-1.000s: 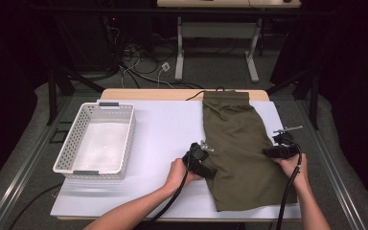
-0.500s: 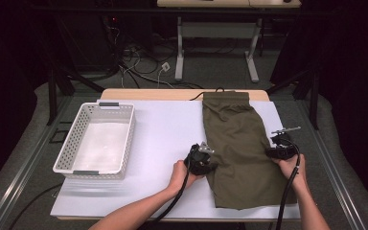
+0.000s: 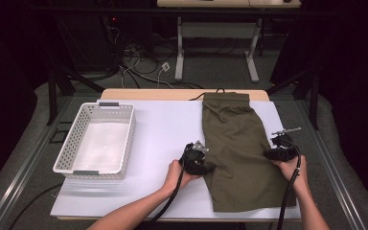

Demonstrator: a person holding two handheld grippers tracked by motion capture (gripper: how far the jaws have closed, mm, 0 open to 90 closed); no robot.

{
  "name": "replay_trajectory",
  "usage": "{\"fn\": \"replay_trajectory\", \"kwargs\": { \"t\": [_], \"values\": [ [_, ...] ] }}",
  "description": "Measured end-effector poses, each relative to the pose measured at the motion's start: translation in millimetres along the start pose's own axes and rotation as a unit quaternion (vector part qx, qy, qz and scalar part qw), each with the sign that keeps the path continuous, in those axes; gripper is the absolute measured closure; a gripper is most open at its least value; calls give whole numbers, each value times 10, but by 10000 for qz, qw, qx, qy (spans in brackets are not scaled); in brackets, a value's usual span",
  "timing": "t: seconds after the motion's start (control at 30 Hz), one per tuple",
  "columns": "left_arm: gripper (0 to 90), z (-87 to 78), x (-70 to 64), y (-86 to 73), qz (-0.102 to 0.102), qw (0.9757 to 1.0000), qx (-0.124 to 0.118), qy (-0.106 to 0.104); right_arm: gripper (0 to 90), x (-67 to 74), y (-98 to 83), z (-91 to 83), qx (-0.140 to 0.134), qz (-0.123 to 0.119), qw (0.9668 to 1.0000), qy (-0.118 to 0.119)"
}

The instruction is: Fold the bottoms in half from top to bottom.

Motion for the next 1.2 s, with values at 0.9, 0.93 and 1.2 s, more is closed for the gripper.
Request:
{"fn": "replay_trajectory", "kwargs": {
  "t": [0.9, 0.93, 1.2],
  "values": [
    [863, 65, -15, 23, -13, 9992, -93, -390, 847, 154, -2, 67, 167, 119, 9997, 135],
    [864, 46, -15, 17, -76, 9991, -132, -403, 848, 176, -20, 48, 188, 177, 9995, 199],
    [862, -139, 51, -49, -69, 9988, -106, -482, 840, 329, -114, -15, 286, 172, 9992, 219]
  ]
}}
Point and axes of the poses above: each handheld gripper's, and its own axes: z roughly forward along the jaws, y roughly out of its top, x roughly to its left, the point moved 7 cm from there along z, roughly forward along the jaws, and after that the axes turned 4 degrees about z, right-handed, at the moved point
